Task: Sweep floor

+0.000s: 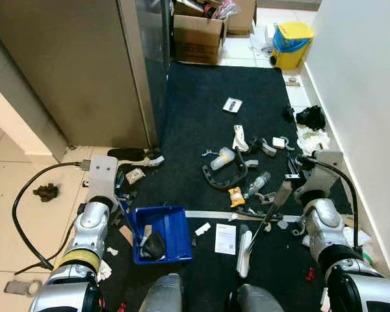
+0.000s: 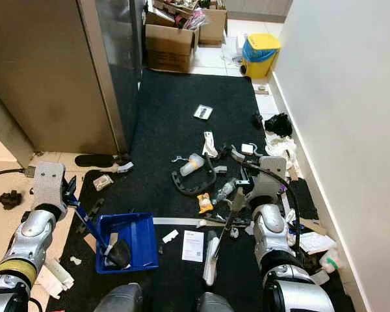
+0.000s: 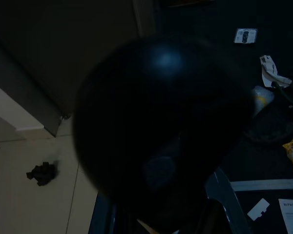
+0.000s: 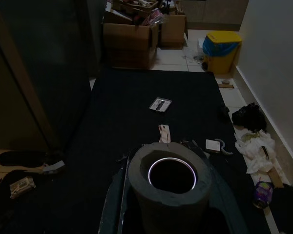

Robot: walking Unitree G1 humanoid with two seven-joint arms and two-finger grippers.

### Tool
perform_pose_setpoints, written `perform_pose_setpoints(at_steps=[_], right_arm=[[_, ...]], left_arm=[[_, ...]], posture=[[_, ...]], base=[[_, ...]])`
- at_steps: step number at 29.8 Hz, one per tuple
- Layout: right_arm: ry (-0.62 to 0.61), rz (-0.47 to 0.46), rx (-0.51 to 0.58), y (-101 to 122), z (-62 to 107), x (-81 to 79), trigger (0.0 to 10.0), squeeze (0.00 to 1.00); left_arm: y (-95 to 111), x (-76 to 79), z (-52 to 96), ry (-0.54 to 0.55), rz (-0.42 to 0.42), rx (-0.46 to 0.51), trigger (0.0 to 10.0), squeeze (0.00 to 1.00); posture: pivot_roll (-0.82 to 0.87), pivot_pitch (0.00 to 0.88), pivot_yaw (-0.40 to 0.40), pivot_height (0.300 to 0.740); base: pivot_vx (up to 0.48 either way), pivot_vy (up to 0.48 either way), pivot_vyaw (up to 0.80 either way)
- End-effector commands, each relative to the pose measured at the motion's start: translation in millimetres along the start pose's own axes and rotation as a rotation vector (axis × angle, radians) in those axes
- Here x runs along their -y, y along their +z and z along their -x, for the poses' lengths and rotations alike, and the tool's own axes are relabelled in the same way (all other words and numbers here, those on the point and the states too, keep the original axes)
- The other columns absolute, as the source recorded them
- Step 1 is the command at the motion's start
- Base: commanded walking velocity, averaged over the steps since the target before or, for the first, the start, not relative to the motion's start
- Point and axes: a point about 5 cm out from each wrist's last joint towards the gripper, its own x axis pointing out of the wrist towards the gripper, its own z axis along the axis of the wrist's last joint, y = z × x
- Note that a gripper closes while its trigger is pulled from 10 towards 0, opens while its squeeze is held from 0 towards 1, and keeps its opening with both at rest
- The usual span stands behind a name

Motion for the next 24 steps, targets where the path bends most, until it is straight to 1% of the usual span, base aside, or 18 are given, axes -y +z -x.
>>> perform_pose_setpoints(at_steps=[1, 4, 5, 7, 8, 9, 10, 12, 13, 15, 16, 17, 18, 19, 20, 21, 24], right_arm=[[-0.020, -0.018, -0.137, -28, 16.1, 2.6, 10.0, 0.00], [-0.018, -0.017, -0.137, -28, 15.7, 2.5, 10.0, 0.00], [-0.010, -0.010, -0.136, -26, 14.0, 2.9, 10.0, 0.00], [0.008, 0.009, -0.129, -20, 9.3, 3.7, 10.0, 0.00], [0.008, 0.009, -0.129, -20, 9.3, 3.7, 10.0, 0.00], [0.013, 0.015, -0.126, -19, 7.9, 4.1, 10.0, 0.00], [0.016, 0.020, -0.123, -17, 6.5, 4.7, 10.0, 0.00], [0.019, 0.027, -0.113, -12, 3.1, 6.8, 10.0, 0.00], [0.019, 0.027, -0.113, -12, 3.1, 6.8, 10.0, 0.00], [0.015, 0.032, -0.100, -6, -0.9, 10.3, 10.0, 0.00], [0.013, 0.036, -0.094, -3, -2.7, 12.0, 10.0, 0.00], [0.013, 0.036, -0.094, -3, -2.7, 12.0, 10.0, 0.00], [0.010, 0.043, -0.084, 2, -6.0, 14.6, 10.0, 0.00], [0.009, 0.047, -0.079, 5, -7.4, 15.5, 10.0, 0.00], [0.009, 0.049, -0.077, 6, -8.2, 16.0, 10.0, 0.00], [0.008, 0.051, -0.075, 7, -9.0, 16.6, 10.0, 0.00], [0.006, 0.055, -0.071, 9, -10.4, 18.1, 10.0, 0.00]], left_arm=[[-1, -15.2, 2.8, 0.046, -0.040, 0.000, 0.0, 0.00], [0, -15.3, 2.8, 0.049, -0.035, 0.009, 0.0, 0.00], [5, -14.7, 2.2, 0.058, -0.015, 0.047, 0.0, 0.00], [19, -13.2, 0.2, 0.067, 0.016, 0.130, 0.0, 0.00], [19, -13.2, 0.2, 0.067, 0.016, 0.130, 0.0, 0.00], [23, -12.7, -0.3, 0.069, 0.023, 0.154, 0.0, 0.00], [27, -11.2, -1.3, 0.054, 0.016, 0.171, 0.0, 0.00], [35, -5.9, -3.6, 0.013, -0.029, 0.203, 0.0, 0.00], [35, -5.9, -3.6, 0.013, -0.029, 0.203, 0.0, 0.00], [45, -0.4, -6.2, -0.029, -0.062, 0.233, 0.0, 0.00], [48, 3.4, -7.3, -0.056, -0.070, 0.243, 4.1, 0.00], [48, 3.4, -7.3, -0.056, -0.070, 0.243, 4.1, 0.00], [53, 11.2, -9.1, -0.106, -0.102, 0.252, 4.9, 0.00], [54, 15.9, -9.2, -0.139, -0.115, 0.259, 8.1, 0.00], [54, 18.5, -9.1, -0.159, -0.122, 0.263, 8.1, 0.00], [54, 20.9, -9.3, -0.171, -0.131, 0.262, 9.9, 0.00], [54, 25.5, -9.8, -0.190, -0.123, 0.261, 10.0, 0.00]], posture=[[0.16, 0.045, -0.017, 0.740], [0.16, 0.045, -0.017, 0.740], [0.16, 0.037, -0.055, 0.740], [0.15, 0.034, -0.075, 0.740], [0.15, 0.034, -0.075, 0.740], [0.15, 0.034, -0.075, 0.740], [0.15, 0.032, -0.085, 0.740], [0.15, 0.030, -0.094, 0.740], [0.15, 0.030, -0.094, 0.740], [0.15, 0.025, -0.104, 0.740], [0.15, 0.023, -0.110, 0.740], [0.15, 0.023, -0.110, 0.740], [0.15, 0.022, -0.112, 0.740], [0.15, 0.022, -0.112, 0.740], [0.15, 0.022, -0.112, 0.740], [0.15, 0.022, -0.112, 0.740], [0.14, 0.026, -0.113, 0.740]], base=[[0.000, 0.000, 0.00], [0.000, 0.000, 0.00], [0.000, 0.000, 0.00], [0.000, 0.000, 0.00], [0.000, 0.000, 0.00], [0.000, 0.000, 0.00], [0.000, 0.000, 0.00], [0.000, 0.000, 0.00], [0.000, 0.000, 0.00], [0.000, 0.000, 0.00], [0.000, 0.000, 0.00], [0.000, 0.000, 0.00], [0.000, 0.000, 0.00], [0.000, 0.000, 0.00], [0.000, 0.000, 0.00], [0.000, 0.000, 0.00], [0.000, 0.000, 0.00]])
